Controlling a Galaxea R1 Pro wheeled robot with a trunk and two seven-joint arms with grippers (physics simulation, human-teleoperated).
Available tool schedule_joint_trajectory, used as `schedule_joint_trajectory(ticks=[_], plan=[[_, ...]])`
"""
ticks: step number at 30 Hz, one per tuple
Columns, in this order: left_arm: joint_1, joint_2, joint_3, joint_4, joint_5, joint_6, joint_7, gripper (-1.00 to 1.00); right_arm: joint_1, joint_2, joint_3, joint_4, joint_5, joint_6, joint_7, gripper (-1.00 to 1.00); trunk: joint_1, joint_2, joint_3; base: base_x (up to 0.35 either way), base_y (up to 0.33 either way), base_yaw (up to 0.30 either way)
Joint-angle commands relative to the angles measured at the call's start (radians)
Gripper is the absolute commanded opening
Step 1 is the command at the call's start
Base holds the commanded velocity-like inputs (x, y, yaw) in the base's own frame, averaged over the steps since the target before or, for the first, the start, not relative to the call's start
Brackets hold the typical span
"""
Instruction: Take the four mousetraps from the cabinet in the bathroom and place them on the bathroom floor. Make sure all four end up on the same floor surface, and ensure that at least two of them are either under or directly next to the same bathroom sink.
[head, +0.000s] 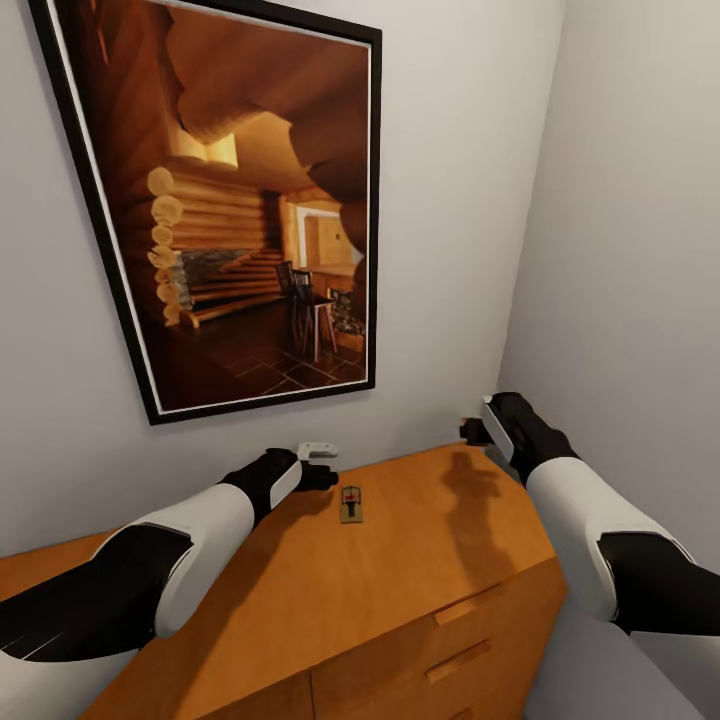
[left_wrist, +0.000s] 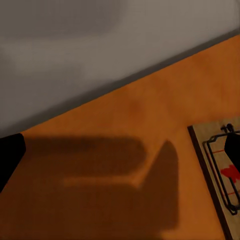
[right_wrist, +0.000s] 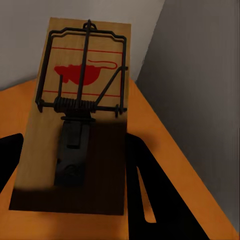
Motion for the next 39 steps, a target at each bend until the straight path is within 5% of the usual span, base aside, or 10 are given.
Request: schedule_joint_trajectory(ticks=[1,39], plan=[[-0.001,0.000,-0.009,-0.001,0.009,0.004,0.001,1.00,-0.001,-0.002,0.002,-0.001,-0.010,0.004,-0.008,-1.00,0.000,-0.001,-0.001,0.000,0.000,-0.001],[-0.001,0.000,-0.008,0.002,0.014,0.015,0.034,1.00,-0.001,-0.008,0.002,0.000,-0.012,0.002,-0.006,-1.00,0.000,-0.001,0.003,0.000,0.000,-0.065]])
